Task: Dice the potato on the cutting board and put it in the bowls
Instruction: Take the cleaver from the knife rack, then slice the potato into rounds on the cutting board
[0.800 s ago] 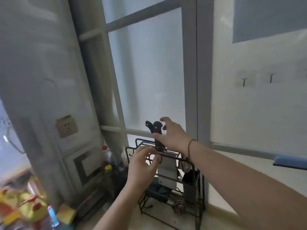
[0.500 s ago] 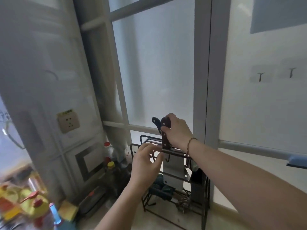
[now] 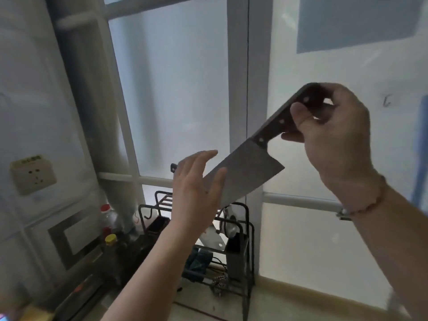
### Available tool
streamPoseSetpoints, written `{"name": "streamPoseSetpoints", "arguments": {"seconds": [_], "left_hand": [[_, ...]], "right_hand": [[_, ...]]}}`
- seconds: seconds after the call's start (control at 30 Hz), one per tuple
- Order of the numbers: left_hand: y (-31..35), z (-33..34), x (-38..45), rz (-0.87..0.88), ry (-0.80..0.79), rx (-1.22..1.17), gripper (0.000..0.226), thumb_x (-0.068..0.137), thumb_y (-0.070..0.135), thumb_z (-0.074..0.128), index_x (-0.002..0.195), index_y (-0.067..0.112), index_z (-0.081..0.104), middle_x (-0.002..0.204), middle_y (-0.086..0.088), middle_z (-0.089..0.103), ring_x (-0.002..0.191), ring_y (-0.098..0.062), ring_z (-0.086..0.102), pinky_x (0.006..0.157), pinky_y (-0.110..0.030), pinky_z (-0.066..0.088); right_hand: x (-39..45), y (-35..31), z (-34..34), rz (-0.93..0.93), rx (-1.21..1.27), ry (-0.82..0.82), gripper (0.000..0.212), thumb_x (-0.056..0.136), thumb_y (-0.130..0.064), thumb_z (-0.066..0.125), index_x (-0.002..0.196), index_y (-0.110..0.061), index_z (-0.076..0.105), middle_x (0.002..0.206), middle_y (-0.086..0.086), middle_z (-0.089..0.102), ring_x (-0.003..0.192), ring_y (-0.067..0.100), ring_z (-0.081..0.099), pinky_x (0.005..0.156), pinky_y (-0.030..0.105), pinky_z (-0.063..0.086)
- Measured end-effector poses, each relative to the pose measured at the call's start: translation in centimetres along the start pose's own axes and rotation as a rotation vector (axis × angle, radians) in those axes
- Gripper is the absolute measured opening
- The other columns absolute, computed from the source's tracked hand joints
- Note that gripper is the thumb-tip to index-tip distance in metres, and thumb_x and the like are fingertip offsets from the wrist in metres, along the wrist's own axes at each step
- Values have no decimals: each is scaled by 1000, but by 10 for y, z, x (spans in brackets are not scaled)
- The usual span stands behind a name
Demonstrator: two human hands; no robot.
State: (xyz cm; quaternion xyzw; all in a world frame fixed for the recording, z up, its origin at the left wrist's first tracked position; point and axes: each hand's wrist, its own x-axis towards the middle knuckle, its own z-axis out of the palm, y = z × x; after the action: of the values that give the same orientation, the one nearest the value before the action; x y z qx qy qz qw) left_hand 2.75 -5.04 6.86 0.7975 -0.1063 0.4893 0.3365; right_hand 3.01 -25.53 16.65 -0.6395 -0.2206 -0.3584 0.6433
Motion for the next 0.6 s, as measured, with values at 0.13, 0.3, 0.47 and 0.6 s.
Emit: {"name": "streamPoseSetpoints", "arguments": {"seconds": [0.13, 0.3, 0.47, 0.6], "left_hand": [[45, 23, -1, 140, -166, -88, 22, 96, 32, 58, 105, 18, 73, 95, 15, 68, 93, -15, 63, 88, -49, 50], [81, 70, -48, 345, -389, -95, 19, 92, 31, 58, 91, 22, 74, 83, 10, 71, 83, -18, 63, 79, -42, 49], [111, 128, -140, 556, -642, 15, 19, 89, 34, 53, 84, 29, 71, 77, 13, 69, 86, -19, 62, 93, -49, 48], [133, 165, -218, 711, -818, 32, 14, 72, 25, 76, 81, 33, 69, 75, 16, 66, 90, -15, 60, 108, -50, 36]], "right_hand": [[-34, -1, -71, -2, 98, 114, 17, 91, -19, 70, 102, -26, 59, 103, 10, 72, 96, 26, 77, 73, 37, 66], [-107, 13, -185, 115, 60, 44, 31, 67, -51, 86, 85, -32, 69, 84, -3, 78, 84, 21, 79, 75, 34, 66], [-190, 24, -298, 585, -447, -222, 31, 61, -40, 95, 74, -31, 68, 74, 8, 78, 64, 19, 75, 63, 17, 57], [-254, 63, -327, 893, -711, -718, 20, 80, -41, 79, 93, -35, 66, 76, -14, 71, 65, 4, 61, 61, 17, 43]]}}
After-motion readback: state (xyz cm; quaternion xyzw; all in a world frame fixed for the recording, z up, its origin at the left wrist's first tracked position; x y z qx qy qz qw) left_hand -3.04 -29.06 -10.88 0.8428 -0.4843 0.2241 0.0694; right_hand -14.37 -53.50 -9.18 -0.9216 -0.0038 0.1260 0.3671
